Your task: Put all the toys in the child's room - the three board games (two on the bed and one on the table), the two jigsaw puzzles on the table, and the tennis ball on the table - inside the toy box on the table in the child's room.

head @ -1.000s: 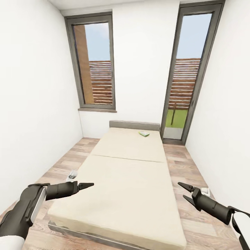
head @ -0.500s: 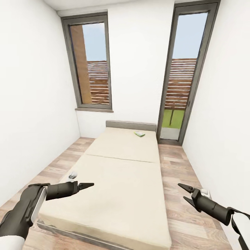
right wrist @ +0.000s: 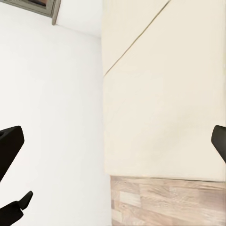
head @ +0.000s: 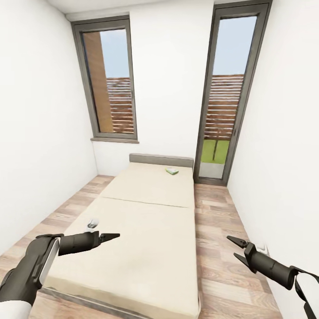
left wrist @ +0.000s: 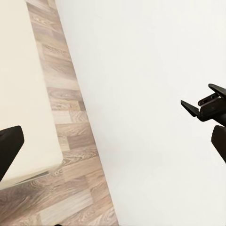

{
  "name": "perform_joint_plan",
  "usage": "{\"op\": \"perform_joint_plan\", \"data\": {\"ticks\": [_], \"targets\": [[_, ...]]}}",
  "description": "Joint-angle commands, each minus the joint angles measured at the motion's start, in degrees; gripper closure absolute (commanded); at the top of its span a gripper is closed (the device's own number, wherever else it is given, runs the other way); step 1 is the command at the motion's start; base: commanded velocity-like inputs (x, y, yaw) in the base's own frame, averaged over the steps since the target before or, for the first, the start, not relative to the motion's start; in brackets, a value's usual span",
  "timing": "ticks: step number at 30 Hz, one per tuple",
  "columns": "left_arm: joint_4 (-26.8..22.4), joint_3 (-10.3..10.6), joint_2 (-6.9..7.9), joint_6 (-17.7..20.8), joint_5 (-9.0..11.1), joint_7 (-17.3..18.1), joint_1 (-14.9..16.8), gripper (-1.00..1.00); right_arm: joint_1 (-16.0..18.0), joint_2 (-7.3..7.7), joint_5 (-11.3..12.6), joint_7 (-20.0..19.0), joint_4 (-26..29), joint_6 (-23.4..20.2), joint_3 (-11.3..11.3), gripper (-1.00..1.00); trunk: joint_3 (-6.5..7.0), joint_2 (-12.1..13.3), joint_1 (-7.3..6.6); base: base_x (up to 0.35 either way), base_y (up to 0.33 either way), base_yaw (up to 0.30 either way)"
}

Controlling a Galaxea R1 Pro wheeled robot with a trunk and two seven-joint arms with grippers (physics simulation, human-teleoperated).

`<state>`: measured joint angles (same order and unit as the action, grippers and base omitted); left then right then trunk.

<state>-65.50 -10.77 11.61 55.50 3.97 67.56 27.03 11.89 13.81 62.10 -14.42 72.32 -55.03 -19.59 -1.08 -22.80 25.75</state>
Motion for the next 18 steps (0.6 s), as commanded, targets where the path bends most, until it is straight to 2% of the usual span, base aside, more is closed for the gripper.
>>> {"op": "perform_joint_plan", "data": {"ticks": [1,11,18], "targets": [[0.0,-0.1,0.03,0.5,0.2,0.1,0.0,-1.00,0.1,-0.01,-0.5,-0.6,0.0,-0.3,-0.1,-1.00,-0.11,-0.1,0.04,0.000,-0.095,0.000],[0.0,-0.1,0.06,0.4,0.2,0.1,0.0,-1.00,0.1,-0.01,-0.2,-0.6,-0.1,-0.5,-0.2,-1.00,-0.11,-0.1,0.04,0.031,-0.063,0.009],[0.0,-0.1,0.07,0.4,0.2,0.1,0.0,-1.00,0.1,-0.01,-0.5,-0.7,-0.1,-0.5,-0.2,-1.00,-0.11,-0.1,0.04,0.177,-0.174,0.184]]}}
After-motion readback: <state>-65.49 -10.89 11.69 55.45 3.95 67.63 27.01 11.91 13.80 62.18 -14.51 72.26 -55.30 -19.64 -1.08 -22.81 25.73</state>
